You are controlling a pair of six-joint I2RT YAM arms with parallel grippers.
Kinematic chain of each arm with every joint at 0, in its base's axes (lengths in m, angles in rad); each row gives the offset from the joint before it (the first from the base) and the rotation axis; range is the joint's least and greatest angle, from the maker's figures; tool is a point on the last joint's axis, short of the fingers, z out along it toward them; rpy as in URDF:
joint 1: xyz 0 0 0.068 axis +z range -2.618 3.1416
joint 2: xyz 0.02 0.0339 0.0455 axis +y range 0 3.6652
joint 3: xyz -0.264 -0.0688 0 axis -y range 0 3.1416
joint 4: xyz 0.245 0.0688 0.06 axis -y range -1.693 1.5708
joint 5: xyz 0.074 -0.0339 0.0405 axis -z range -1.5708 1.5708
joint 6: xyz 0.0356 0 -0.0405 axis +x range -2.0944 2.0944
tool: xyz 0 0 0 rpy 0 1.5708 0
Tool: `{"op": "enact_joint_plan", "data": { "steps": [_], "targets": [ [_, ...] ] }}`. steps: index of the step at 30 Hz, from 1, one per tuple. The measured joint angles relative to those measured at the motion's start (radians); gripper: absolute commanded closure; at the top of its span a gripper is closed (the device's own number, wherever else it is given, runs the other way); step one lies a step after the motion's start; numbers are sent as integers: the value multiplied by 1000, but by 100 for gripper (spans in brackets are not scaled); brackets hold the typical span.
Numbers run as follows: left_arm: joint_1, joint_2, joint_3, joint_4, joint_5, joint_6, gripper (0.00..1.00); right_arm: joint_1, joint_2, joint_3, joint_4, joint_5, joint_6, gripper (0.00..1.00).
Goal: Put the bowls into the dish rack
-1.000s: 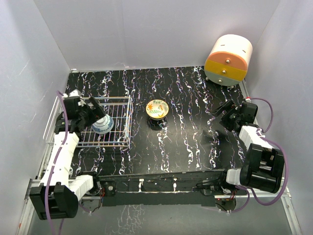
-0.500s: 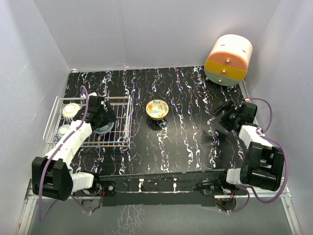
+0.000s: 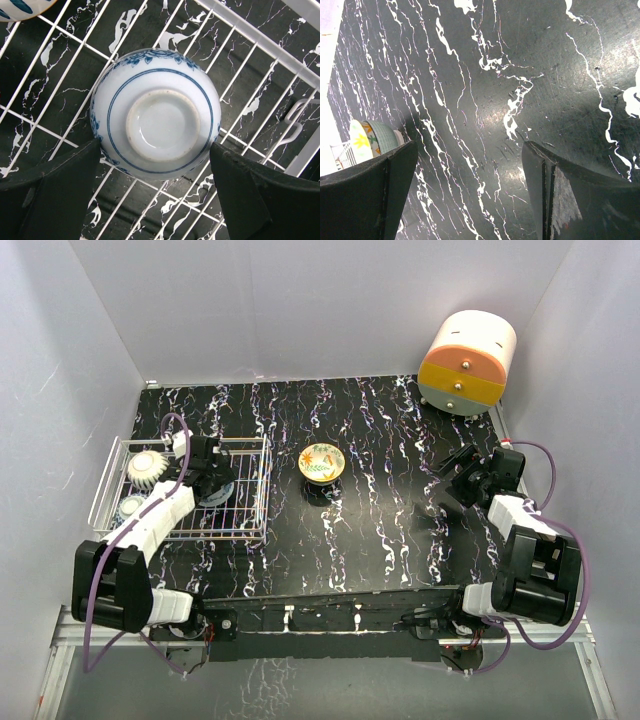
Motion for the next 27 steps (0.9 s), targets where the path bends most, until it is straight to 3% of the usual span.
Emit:
{"op": "enact_joint_plan", "data": {
  "steps": [14,27],
  "targets": [
    [6,109,51,35,-115,-3,12,0,0,-13,1,0,2,13],
    [97,195,100,103,-137,41,11,0,0,-13,1,0,2,13]
  ]
}}
